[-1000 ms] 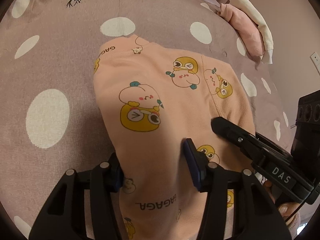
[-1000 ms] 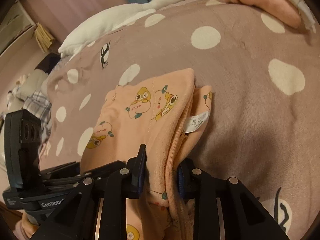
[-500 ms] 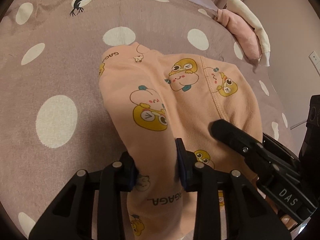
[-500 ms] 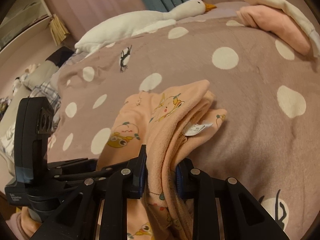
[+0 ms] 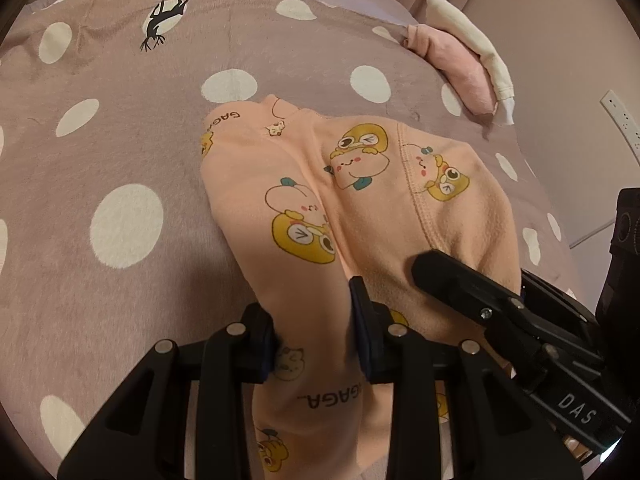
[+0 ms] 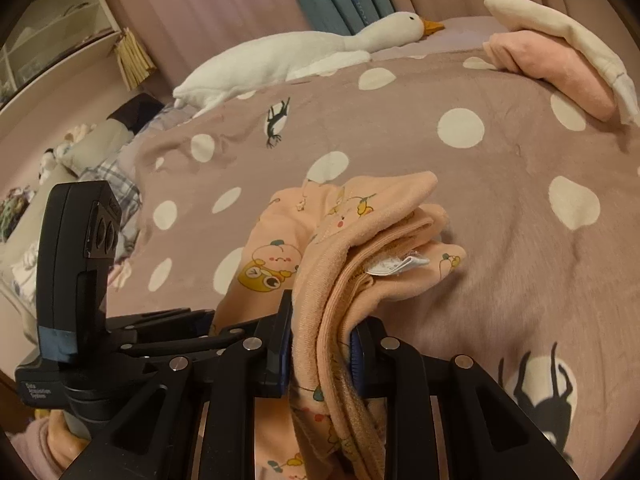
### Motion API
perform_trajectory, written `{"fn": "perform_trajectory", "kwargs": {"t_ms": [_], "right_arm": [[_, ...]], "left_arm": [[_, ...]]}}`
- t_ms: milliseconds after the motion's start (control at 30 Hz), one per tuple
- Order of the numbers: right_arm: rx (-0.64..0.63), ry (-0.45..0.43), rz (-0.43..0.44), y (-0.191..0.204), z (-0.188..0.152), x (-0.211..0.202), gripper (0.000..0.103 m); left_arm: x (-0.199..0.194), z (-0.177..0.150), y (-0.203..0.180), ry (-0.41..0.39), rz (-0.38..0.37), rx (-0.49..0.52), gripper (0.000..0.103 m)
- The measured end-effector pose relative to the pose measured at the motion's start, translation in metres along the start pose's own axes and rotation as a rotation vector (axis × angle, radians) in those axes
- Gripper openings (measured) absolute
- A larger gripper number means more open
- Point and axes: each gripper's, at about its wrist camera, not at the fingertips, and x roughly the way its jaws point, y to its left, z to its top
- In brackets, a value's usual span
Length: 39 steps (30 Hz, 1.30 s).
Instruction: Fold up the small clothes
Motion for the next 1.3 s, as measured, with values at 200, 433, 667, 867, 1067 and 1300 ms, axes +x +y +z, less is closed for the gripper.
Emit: {"fn": "perform_trajectory", "kwargs": {"t_ms": [200,433,667,867,1067,1300], "right_arm": [[0.009,-0.001,0.02,0.01,-0.016,-0.015,0.025],[0.018,0.006,0.046,0.023,-0.036,-0.029,0.025],[0.014,0.006,0.069,0.041,-0.053,-0.044,0.025],[0.004,0.011,0.094,0.056,-0.067,-0.054,0.025],[-0.015,0.021,0.118,0.072,-0.079,-0.062,0.025],[-0.035,0.029,0.145,0.087,-0.088,-0.064,0.025]], "left_arm": [[-0.015,-0.021,0.002,0.002,-0.003,0.006,0.032],[-0.034,-0.049,0.003,-0.002,0.015,0.011,0.032],[-0.057,-0.076,0.0,-0.025,0.04,0.016,0.032],[-0.076,-0.1,0.003,-0.04,0.051,0.001,0.032],[-0.094,-0.122,0.008,-0.051,0.062,-0.008,0.032],[-0.109,-0.138,0.012,-0.07,0.087,-0.009,0.032]]}}
